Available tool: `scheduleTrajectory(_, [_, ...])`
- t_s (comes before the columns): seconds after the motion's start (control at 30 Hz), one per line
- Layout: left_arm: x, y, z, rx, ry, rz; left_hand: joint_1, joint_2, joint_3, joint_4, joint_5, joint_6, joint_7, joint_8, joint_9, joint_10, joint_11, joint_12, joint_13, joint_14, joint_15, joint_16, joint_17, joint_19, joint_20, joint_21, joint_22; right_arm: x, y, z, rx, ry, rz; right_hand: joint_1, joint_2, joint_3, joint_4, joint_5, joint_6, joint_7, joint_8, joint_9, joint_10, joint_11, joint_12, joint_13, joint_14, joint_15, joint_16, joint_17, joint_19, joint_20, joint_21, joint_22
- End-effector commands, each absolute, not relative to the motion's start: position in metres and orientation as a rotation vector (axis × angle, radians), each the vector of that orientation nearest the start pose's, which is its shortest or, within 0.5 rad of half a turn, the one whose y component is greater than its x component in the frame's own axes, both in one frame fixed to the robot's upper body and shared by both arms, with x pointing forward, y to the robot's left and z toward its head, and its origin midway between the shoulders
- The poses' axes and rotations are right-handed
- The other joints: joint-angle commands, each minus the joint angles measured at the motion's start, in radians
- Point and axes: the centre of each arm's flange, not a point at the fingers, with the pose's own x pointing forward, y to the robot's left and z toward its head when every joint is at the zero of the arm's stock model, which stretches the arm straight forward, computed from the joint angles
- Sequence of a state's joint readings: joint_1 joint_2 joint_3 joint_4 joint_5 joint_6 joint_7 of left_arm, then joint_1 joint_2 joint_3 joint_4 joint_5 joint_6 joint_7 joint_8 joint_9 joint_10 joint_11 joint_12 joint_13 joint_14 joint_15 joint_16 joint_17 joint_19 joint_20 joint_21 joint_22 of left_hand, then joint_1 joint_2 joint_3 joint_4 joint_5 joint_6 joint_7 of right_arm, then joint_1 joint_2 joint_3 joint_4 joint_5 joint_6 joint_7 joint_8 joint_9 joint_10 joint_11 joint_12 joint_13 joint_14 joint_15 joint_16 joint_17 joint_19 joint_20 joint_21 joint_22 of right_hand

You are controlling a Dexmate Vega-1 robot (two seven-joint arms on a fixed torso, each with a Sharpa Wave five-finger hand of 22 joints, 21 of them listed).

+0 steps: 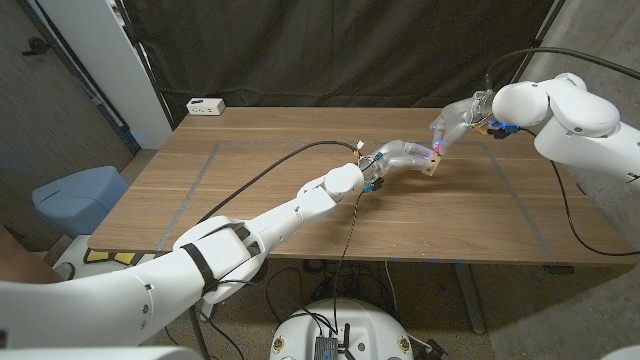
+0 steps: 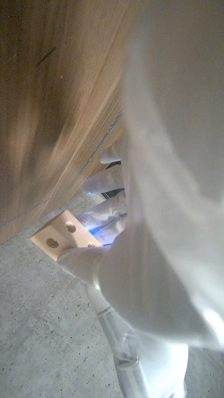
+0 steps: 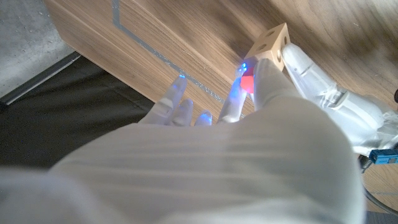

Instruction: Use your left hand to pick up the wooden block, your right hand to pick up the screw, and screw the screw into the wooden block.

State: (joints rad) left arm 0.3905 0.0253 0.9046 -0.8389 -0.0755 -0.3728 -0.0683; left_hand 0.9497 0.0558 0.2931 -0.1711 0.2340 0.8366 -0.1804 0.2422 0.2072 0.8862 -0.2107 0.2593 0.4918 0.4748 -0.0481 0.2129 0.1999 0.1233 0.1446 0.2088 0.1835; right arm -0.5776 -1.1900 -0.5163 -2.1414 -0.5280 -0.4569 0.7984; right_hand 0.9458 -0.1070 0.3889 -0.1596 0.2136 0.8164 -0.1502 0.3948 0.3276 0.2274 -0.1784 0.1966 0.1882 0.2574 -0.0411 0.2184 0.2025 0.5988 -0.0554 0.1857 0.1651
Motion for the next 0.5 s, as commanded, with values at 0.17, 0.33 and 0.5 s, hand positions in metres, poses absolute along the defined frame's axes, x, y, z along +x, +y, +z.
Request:
scheduleTrajectory(0.17, [0.6489, -0.0768, 0.0018, 0.618, -0.711, -0.711, -0.011, 0.022, 0.027, 0.020, 0.007, 0.092, 0.025, 0.007, 0.005, 0.012, -0.002, 0.007, 0.090, 0.006, -0.046, -0.003, 0.003, -0.006, 0.001, -0.001, 0.002, 0.5112, -0.2960, 0.1334, -1.786, -0.112, 0.110, 0.023, -0.002, 0.012, -0.003, -0.001, 0.037, 0.004, 0.027, 0.008, 0.022, -0.001, 0.010, 0.004, 0.023, -0.094, 0.007, 0.002, 0.015, -0.022, 0.009, 0.002])
scheduleTrajectory(0.33, [0.6488, -0.0763, 0.0017, 0.617, -0.711, -0.710, -0.012, 0.022, 0.027, 0.020, 0.007, 0.092, 0.024, 0.007, 0.005, 0.012, -0.003, 0.008, 0.091, 0.007, -0.045, -0.002, 0.003, -0.005, 0.001, -0.001, 0.002, 0.5117, -0.2962, 0.1328, -1.784, -0.113, 0.103, 0.028, 0.005, 0.017, 0.000, -0.002, 0.057, 0.007, 0.042, 0.012, 0.038, 0.001, 0.012, 0.004, 0.032, -0.096, 0.009, 0.003, 0.020, -0.028, 0.009, 0.002])
scheduleTrajectory(0.5, [0.6488, -0.0757, 0.0020, 0.618, -0.712, -0.709, -0.010, 0.022, 0.027, 0.019, 0.007, 0.091, 0.025, 0.006, 0.005, 0.011, -0.002, 0.007, 0.091, 0.005, -0.044, -0.003, 0.003, -0.006, 0.002, -0.001, 0.002, 0.5121, -0.2959, 0.1330, -1.782, -0.118, 0.098, 0.027, 0.008, 0.019, 0.003, -0.004, 0.071, 0.013, 0.053, 0.017, 0.053, -0.002, 0.013, 0.004, 0.043, -0.102, 0.011, 0.003, 0.027, -0.034, 0.009, 0.002])
